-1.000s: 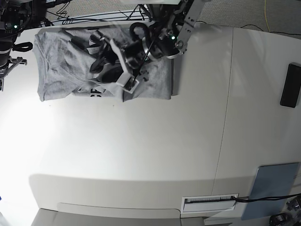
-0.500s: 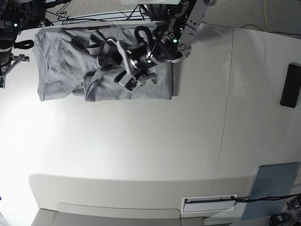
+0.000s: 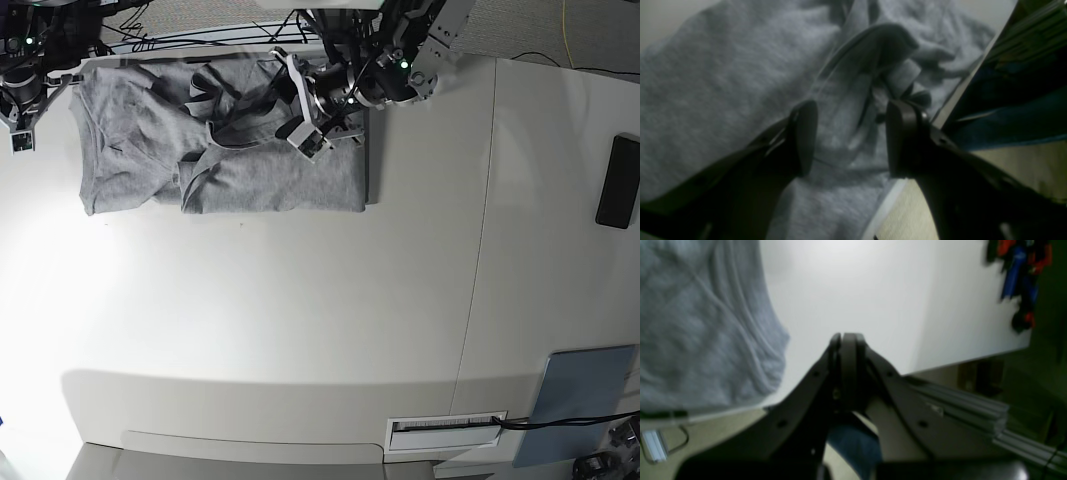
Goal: Fold the T-shirt properly
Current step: 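Press the folded end flat with the left gripper and release it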
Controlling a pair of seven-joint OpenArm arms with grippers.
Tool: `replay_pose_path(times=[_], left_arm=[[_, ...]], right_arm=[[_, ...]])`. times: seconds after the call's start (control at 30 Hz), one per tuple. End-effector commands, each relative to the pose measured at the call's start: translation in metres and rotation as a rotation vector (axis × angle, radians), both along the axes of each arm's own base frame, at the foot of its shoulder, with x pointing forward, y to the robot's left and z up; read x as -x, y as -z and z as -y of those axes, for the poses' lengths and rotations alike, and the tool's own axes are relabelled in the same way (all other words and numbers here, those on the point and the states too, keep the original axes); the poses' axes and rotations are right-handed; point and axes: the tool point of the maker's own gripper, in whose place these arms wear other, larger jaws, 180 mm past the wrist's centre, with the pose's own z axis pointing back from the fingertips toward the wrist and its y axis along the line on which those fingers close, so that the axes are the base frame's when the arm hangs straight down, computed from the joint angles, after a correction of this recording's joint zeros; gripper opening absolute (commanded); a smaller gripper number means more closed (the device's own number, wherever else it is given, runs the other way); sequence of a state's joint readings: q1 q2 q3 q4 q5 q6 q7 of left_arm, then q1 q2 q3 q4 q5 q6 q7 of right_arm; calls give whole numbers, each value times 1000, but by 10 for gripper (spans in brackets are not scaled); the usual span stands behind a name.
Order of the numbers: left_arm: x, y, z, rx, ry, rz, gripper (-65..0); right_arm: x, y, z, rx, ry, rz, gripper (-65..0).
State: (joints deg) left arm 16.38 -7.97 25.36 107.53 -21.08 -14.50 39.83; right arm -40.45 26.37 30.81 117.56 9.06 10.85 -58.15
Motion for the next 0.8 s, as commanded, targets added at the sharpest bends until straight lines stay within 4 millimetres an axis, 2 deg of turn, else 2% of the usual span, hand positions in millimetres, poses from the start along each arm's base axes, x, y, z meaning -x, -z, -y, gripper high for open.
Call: replay_pose_path(times=[0.0, 0.1, 0.23, 0.37, 0.57, 0.63, 0.7, 0.77], left_arm=[[-8, -12, 3, 34, -17, 37, -315], [-16, -6, -5, -20, -63, 54, -315], [-24, 0, -17, -112, -80, 120, -315], [-22, 7, -19, -128, -77, 107, -315], [-13, 33, -20, -146, -69, 34, -315], [-11, 33, -17, -126, -68, 17, -315], [-6, 27, -10, -85, -25, 22, -343], [2, 21, -1, -36, 33, 22, -426]], right_arm=[[-1, -5, 8, 29, 1, 6, -650], [7, 3, 15, 23, 31, -28, -650], [9, 5, 16, 22, 37, -35, -650], [9, 5, 16, 22, 37, -35, -650], [9, 5, 16, 22, 37, -36, -650], [9, 5, 15, 22, 36, -36, -650], [9, 5, 15, 22, 37, -36, -650], [9, 5, 16, 22, 37, -36, -650]])
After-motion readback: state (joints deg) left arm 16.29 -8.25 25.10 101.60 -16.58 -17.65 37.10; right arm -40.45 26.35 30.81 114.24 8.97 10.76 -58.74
